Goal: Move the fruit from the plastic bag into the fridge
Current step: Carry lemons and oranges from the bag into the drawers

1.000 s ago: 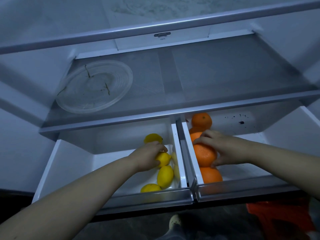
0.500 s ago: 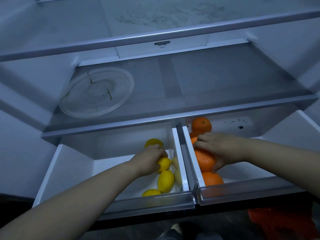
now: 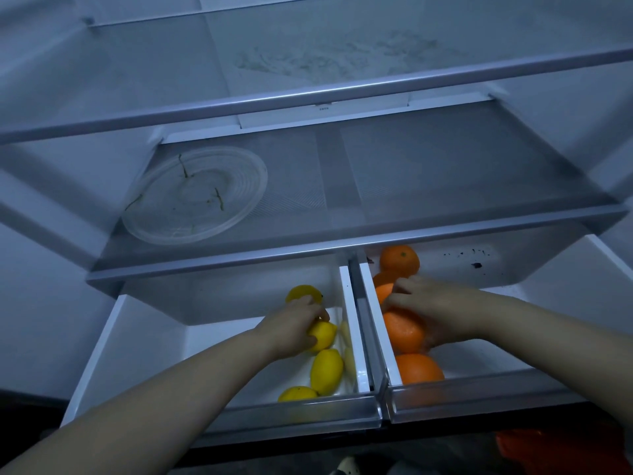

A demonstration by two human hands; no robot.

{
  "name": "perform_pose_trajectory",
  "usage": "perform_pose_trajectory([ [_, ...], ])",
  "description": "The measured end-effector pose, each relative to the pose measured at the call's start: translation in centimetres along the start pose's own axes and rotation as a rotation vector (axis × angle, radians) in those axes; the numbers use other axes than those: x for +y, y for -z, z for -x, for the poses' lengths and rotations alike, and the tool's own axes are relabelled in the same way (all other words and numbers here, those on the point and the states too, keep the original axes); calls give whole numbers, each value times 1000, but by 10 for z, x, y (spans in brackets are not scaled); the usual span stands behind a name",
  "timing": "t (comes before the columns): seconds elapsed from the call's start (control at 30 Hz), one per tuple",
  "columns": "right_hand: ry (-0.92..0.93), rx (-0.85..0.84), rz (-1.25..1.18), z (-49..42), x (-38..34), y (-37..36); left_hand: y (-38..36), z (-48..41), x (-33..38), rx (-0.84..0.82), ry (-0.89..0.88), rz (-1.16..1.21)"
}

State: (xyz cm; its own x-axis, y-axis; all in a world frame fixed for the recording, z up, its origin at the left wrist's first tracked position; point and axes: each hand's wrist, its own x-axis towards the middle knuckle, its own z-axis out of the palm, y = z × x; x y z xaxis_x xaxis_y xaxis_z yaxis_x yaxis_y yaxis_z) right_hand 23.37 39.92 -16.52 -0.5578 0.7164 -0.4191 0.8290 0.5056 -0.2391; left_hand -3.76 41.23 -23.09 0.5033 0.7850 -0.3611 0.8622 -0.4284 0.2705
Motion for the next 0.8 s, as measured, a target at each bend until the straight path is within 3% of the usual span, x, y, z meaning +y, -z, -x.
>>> perform_pose_trajectory([
  [0.13, -14, 34, 53, -2, -7, -1, 1, 0, -2, -2, 17, 28],
  [0.23, 29, -45, 16, -5, 4, -1, 2, 0, -4, -12, 23, 44],
  [0.33, -62, -115, -164, 1, 27, 3, 3, 1, -4, -17, 34, 64],
  [0.47, -151, -160, -171, 8, 46, 7, 5, 2, -3, -27, 50, 79],
  [0.5, -161, -177, -112, 2, 52, 5, 5, 2, -3, -28, 53, 82],
  [0.6, -95, 3, 0, -34, 101, -40, 6, 2, -3, -31, 56, 94],
  [0.63, -77, -92, 36, -35, 89, -43, 6, 2, -3, -34, 54, 94],
  [0.7, -85, -133, 57, -16, 43, -30, 6, 3, -4, -42, 51, 94],
  [0.8, -97, -133, 170, -9, 36, -22, 7, 2, -3, -51, 40, 97],
])
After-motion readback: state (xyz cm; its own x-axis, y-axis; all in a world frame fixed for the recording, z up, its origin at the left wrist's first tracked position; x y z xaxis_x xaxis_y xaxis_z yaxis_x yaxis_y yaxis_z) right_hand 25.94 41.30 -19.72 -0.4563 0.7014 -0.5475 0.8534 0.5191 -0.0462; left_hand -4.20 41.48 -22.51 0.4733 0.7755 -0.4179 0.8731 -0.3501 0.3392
